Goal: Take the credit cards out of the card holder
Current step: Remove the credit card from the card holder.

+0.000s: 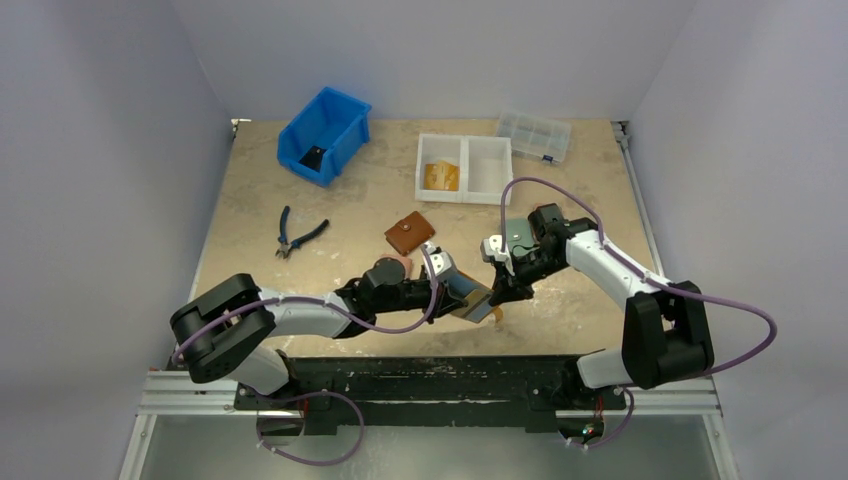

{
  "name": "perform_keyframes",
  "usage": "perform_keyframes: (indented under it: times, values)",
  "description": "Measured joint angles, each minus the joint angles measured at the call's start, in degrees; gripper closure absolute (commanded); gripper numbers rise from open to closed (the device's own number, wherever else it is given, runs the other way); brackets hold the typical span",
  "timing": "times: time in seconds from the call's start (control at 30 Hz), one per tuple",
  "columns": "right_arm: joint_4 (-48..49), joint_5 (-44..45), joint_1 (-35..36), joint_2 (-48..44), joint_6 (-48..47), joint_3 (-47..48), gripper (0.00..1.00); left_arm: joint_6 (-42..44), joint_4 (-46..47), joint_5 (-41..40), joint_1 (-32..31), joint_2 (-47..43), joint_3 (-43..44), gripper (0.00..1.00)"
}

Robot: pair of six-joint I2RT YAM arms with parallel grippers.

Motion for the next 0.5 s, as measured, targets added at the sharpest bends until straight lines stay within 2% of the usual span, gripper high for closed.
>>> perform_keyframes:
  times: [0.1,0.27,0.5]
  values:
    - [0.0,-0.2,0.0,0.1,0.1,0.0,1.0,-0.9,0.1,1.4,0.6,0.0,-0.1,1.0]
    - [-0.1,-0.2,0.0,0.2,0.1,0.0,1.0,-2.5,0.5,3.3,1.5,0.4,-0.1,0.94]
    - [-0.1,0.4,0.0,1.0,0.1,0.0,1.0,-5.0,1.0,4.8,2.4,2.4,0.5,0.98]
